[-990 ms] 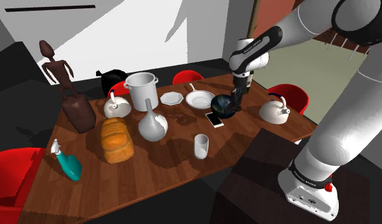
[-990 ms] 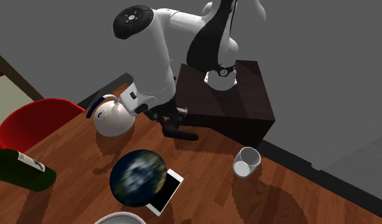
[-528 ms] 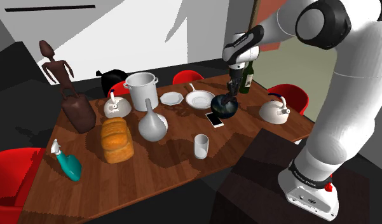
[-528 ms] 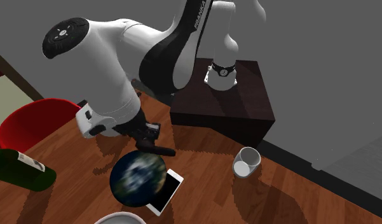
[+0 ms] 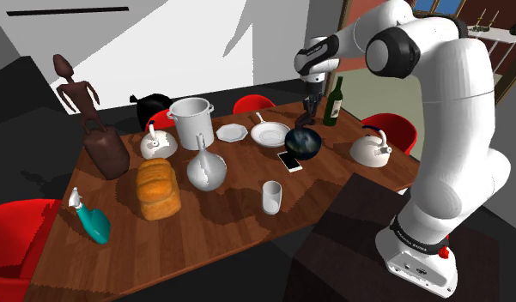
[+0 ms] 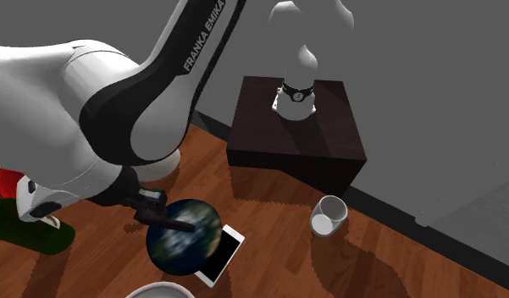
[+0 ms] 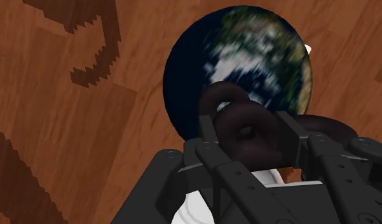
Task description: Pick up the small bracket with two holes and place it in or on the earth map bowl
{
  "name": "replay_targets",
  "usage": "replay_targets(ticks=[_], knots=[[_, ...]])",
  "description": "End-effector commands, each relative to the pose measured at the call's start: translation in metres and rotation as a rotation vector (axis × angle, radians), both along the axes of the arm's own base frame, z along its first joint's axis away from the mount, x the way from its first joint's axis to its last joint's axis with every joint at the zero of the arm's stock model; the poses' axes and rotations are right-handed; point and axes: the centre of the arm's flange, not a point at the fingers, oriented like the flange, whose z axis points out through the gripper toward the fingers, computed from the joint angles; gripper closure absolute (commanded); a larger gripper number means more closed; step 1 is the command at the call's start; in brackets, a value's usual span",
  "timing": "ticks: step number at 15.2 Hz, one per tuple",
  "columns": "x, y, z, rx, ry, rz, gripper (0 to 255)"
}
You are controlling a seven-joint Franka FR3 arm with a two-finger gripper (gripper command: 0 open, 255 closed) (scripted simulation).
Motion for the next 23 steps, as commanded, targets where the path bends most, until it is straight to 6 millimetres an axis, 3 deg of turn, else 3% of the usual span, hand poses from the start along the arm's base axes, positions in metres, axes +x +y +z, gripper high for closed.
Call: replay_targets(ticks=[1, 3, 17, 23], knots=[[0.018, -0.021, -0.002, 0.0, 0.0, 0.001, 255], [0.032, -0.039, -0.001, 0.0, 0.0, 0.001, 255], [0.032, -0.039, -0.078, 0.0, 0.0, 0.001, 255], [0.032, -0.039, -0.078, 0.0, 0.0, 0.001, 255]])
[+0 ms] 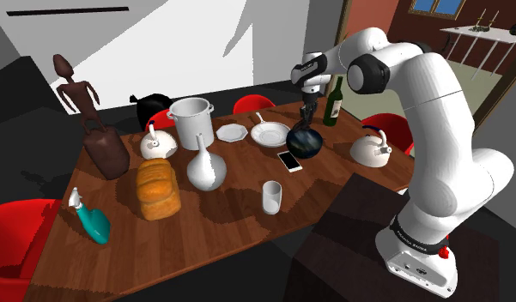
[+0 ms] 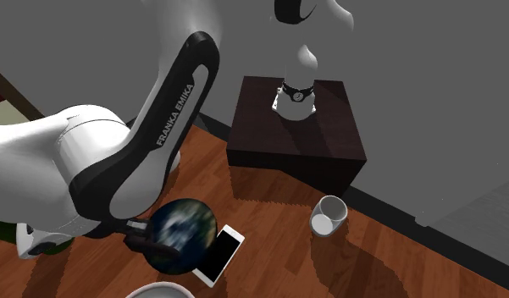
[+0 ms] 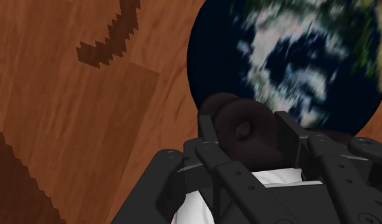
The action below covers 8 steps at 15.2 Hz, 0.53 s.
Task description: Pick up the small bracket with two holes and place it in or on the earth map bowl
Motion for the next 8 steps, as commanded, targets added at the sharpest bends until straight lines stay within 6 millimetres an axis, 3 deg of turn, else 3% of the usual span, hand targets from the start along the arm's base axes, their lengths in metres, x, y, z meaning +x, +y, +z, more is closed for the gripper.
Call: replay_targets(ticks=[1, 2, 3, 8], knots=[[0.0003, 0.0023, -0.0045, 0.006, 0.006, 0.002, 255], [0.0003, 0.0023, -0.0045, 0.006, 0.006, 0.002, 255], [-0.0004, 0.0027, -0.0039, 0.006, 0.006, 0.002, 0], [0.0003, 0.0023, -0.0045, 0.006, 0.006, 0.002, 0]])
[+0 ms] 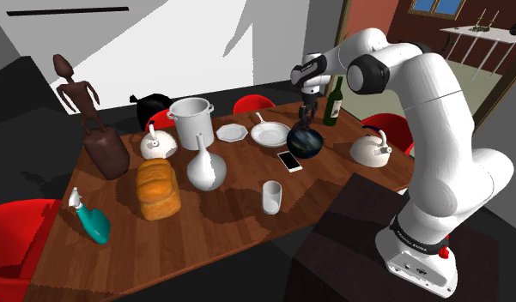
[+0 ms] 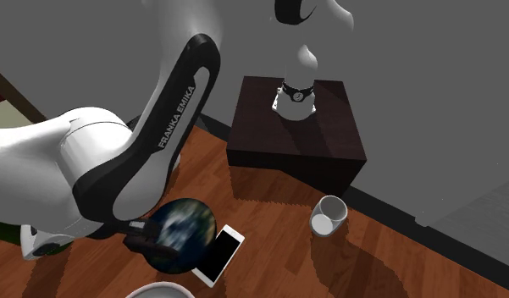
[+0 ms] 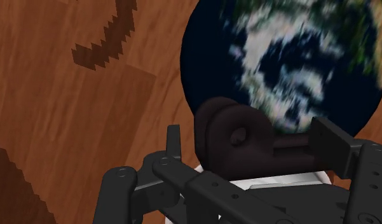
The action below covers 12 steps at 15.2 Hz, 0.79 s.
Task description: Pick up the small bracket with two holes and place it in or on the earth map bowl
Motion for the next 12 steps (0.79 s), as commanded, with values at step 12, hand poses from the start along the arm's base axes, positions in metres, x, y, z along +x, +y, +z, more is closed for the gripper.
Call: replay_targets(ticks=[12], knots=[[0.007, -0.003, 0.049, 0.0, 0.0, 0.0, 0]])
